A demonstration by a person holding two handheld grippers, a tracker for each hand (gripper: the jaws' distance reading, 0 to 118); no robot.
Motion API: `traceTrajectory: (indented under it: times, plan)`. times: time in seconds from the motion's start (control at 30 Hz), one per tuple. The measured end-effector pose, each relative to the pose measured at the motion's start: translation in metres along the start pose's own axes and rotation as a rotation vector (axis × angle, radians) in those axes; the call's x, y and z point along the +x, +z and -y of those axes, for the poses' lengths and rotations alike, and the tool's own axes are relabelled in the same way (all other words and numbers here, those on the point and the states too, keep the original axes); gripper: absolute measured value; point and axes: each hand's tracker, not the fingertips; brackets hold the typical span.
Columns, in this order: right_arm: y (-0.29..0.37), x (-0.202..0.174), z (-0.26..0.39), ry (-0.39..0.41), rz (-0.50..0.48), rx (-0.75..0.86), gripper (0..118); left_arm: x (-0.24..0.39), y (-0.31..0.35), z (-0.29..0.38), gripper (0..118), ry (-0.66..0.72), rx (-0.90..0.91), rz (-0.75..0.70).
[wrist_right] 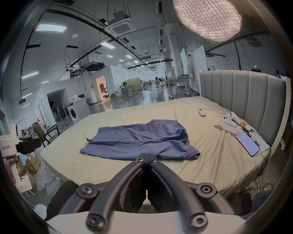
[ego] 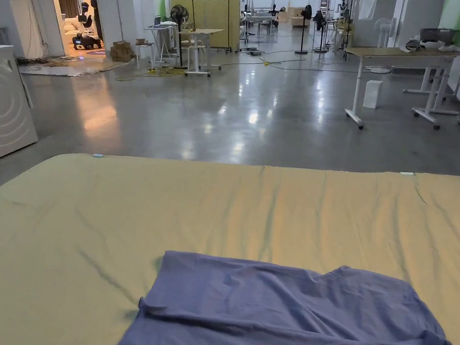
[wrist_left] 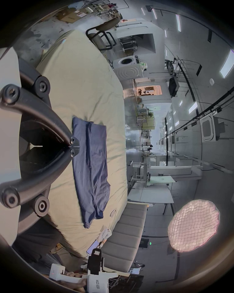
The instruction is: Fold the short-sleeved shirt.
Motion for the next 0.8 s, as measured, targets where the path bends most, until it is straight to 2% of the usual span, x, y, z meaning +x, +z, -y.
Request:
traceTrajectory:
  times: [0.23,0.37,0.47,0.57,0.6,0.63,0.7,0.73,0.8]
  plan:
    - [0.003,-0.001,-0.003,0.013,-0.006,0.000,0,-0.014,-0.019,-0.002,0,0.083,-0.020,0.025]
    - [0.002,0.000,-0.003,0.014,-0.004,-0.008,0,-0.028,-0.053,-0.011,0,0.093,-0.050,0.046]
    - [-0.002,0.002,0.000,0.002,-0.001,-0.021,0,-0.047,-0.094,-0.015,0,0.195,-0.102,0.118]
    - [-0.008,0.007,0.007,-0.010,-0.007,-0.056,0,-0.074,-0.154,-0.007,1,0.381,-0.193,0.178]
    - [-0.010,0.008,0.010,-0.006,-0.013,-0.069,0,-0.084,-0.177,-0.003,7,0.431,-0.236,0.178]
    - [-0.012,0.008,0.012,0.000,-0.011,-0.078,0,-0.091,-0.198,0.002,21,0.438,-0.279,0.171]
    - [-0.014,0.007,0.015,0.014,-0.008,-0.099,0,-0.103,-0.241,0.017,61,0.390,-0.350,0.128]
    - [-0.013,0.007,0.015,0.020,-0.001,-0.104,0,-0.103,-0.258,0.022,70,0.318,-0.384,0.072]
    - [-0.012,0.008,0.016,0.019,0.008,-0.118,0,-0.105,-0.283,0.029,72,0.307,-0.426,0.032]
